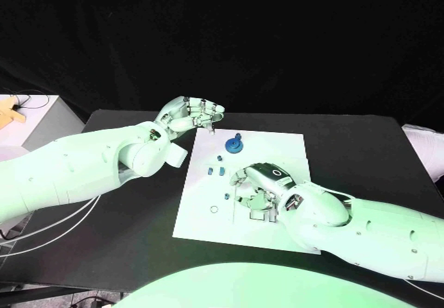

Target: Assemble the parts on the task board

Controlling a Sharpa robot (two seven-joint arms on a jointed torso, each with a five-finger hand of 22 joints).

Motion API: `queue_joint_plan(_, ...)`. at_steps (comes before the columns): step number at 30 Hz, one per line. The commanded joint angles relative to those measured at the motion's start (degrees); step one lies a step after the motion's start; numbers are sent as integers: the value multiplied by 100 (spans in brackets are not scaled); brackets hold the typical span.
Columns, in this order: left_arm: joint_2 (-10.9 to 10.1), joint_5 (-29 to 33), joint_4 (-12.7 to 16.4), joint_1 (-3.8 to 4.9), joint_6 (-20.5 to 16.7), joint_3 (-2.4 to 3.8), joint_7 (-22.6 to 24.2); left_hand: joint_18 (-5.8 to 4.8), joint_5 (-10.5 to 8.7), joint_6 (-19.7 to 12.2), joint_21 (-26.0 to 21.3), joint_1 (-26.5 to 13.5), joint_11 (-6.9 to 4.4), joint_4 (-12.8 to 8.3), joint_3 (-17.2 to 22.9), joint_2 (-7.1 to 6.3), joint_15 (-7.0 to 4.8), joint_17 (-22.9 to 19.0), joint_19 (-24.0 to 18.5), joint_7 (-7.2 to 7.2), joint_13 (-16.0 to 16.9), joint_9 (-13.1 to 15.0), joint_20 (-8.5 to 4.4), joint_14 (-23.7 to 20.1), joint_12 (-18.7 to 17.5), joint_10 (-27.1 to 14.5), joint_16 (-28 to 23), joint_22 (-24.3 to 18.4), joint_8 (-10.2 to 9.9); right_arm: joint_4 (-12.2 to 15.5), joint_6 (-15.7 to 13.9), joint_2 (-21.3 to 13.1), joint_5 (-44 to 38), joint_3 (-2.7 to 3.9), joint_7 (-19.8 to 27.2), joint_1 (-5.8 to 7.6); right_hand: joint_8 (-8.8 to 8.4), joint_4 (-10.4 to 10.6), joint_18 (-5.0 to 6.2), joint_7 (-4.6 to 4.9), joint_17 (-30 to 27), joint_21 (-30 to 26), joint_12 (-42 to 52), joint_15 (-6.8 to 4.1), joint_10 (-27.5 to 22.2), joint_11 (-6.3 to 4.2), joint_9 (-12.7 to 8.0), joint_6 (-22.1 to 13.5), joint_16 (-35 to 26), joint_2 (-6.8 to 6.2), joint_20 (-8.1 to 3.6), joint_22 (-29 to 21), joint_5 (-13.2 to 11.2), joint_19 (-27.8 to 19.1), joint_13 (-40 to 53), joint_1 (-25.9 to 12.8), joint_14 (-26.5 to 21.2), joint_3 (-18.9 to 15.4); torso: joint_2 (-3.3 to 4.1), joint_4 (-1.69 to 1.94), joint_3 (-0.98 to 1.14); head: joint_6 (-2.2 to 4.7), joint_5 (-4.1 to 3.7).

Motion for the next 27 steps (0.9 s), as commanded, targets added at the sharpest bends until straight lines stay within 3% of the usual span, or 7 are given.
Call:
queue_joint_plan(1,17,34,-9,3,88,4,34,84,2,-52,-1,22,0,10,-35,19,40,-5,40,2,-5,-7,15,8,-22,-29,-19,0,-21,168,-7,-264,499,27,335,165,-27,24,24,-2,195,302,143,-5,34,-17,-12,54,178,29,-11,120,58,155,15,119,174,-29,-4,6,-1,1,-45)
queue_joint_plan(8,43,34,-52,3,87,4,68,84,1,-56,1,23,0,10,-40,16,40,-6,49,2,-6,-9,15,7,-20,-29,-21,0,-20,285,672,-835,1492,55,975,663,-85,132,-102,-11,758,1105,356,-41,184,-51,-45,48,593,-10,-51,439,131,472,8,150,537,27,-12,-11,1,1,-142)
queue_joint_plan(13,54,35,-65,3,94,4,80,84,1,-57,1,23,0,10,-41,15,40,-6,50,2,-7,-9,15,7,-19,-29,-22,0,-21,179,1037,-1084,1685,64,1178,919,-155,141,-157,-22,1003,1442,352,-51,138,-58,-73,-53,744,-64,-65,575,175,587,-31,180,668,49,-7,-13,3,1,-162)
queue_joint_plan(21,59,35,-81,3,113,3,80,84,0,-60,1,22,0,10,-44,12,41,-7,52,3,-7,-10,15,6,-17,-28,-23,-1,-21,-42,1215,-1215,1290,53,1067,1020,-175,199,-177,4,1120,1563,350,-36,98,-38,-78,-59,822,-126,-62,629,134,644,-65,139,753,-41,-5,-3,5,1,-207)
queue_joint_plan(24,58,35,-86,2,119,3,81,84,0,-60,1,22,0,10,-44,12,41,-7,52,3,-7,-10,15,6,-17,-28,-23,-1,-21,-95,1337,-1215,1005,42,915,1009,-205,256,-160,-25,1071,1478,341,-51,4,-61,-87,-103,802,-132,-70,606,69,623,-86,137,743,-240,-6,0,3,1,-223)
queue_joint_plan(27,60,35,-93,2,123,3,82,84,0,-60,1,22,0,10,-44,12,41,-7,52,3,-7,-10,15,6,-17,-28,-23,-1,-21,-150,1423,-1192,760,36,771,975,-225,366,-137,-43,981,1315,384,-53,-138,-62,-89,-126,762,-17,-70,558,66,579,-88,290,705,-731,-9,-1,0,11,-225)
